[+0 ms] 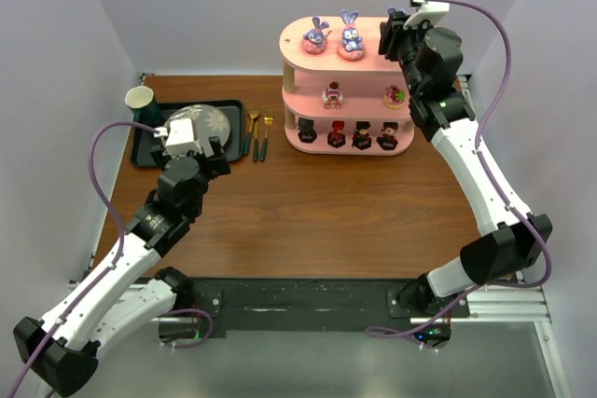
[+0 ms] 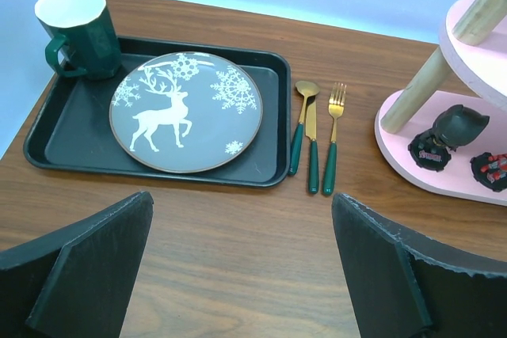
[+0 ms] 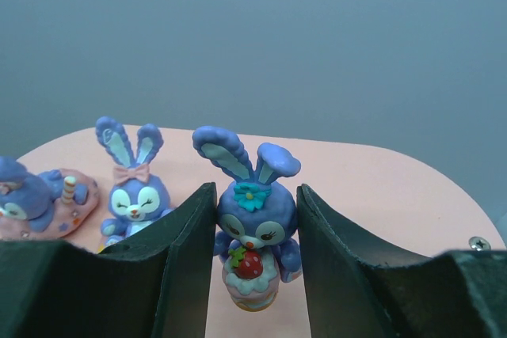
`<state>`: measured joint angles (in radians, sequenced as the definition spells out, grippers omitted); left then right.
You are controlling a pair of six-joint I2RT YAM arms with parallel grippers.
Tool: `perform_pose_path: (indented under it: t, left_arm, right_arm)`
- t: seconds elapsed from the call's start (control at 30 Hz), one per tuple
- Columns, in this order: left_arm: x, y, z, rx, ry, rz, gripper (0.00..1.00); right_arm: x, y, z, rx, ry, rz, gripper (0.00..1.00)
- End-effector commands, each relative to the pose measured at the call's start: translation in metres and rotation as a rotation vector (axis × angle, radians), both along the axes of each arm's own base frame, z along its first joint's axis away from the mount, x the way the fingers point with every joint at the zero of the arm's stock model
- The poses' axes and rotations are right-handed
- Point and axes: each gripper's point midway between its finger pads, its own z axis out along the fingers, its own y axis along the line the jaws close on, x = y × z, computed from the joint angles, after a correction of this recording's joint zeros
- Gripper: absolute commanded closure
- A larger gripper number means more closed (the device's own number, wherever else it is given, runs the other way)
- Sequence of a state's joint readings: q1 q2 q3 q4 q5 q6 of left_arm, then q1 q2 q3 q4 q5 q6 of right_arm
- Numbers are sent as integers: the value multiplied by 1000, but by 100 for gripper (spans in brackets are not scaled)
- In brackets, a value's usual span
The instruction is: Place and organize the plastic toys onto the shelf
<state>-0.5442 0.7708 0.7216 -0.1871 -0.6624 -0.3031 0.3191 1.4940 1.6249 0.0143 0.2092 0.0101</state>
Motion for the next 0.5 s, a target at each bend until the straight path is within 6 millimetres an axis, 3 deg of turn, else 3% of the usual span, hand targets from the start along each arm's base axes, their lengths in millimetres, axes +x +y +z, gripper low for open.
perform_pose_path:
  t: [0.0,0.47]
  left_arm:
    - [1,3,13,-22,-60,13,0]
    - [0,4,12,-18,-60,14,1]
  right_arm:
    - [-1,-7,40,83,-143,-1,100]
    - [10,-15,8,55,-146,10,100]
